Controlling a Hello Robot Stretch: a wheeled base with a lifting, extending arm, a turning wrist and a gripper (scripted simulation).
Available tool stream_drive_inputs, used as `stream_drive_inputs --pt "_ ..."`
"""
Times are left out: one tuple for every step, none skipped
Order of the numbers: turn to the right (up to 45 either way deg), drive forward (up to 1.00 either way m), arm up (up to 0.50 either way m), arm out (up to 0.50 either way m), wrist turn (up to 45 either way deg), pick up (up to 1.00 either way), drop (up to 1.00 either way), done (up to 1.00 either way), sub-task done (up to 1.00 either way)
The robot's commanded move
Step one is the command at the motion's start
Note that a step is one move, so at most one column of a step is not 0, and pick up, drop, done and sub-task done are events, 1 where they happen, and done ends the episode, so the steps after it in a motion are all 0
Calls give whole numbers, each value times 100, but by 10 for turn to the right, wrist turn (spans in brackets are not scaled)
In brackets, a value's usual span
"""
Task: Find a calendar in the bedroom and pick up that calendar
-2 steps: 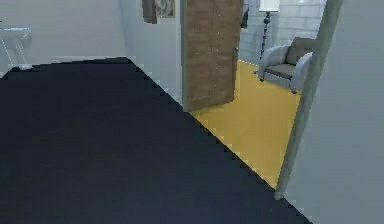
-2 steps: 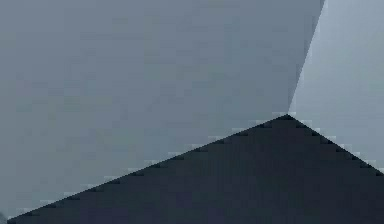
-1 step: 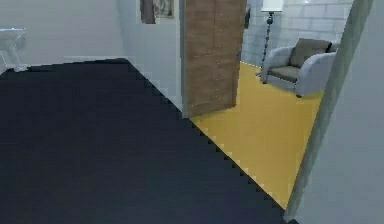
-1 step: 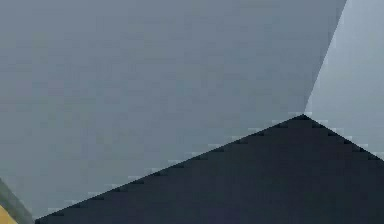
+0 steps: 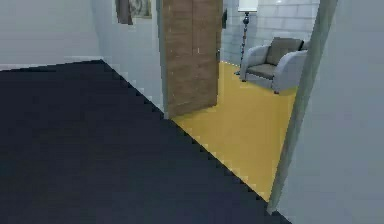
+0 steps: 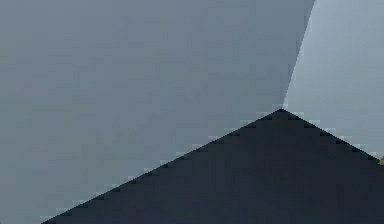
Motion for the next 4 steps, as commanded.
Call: stream_drive_inputs --pt "0 100 0 0 0 0 0 0 0" --pt "150 0 0 0 0 0 0 0 0" --pt "0 5 0 0 0 0 0 0 0" --pt "-30 0 0 0 0 0 0 0 0"
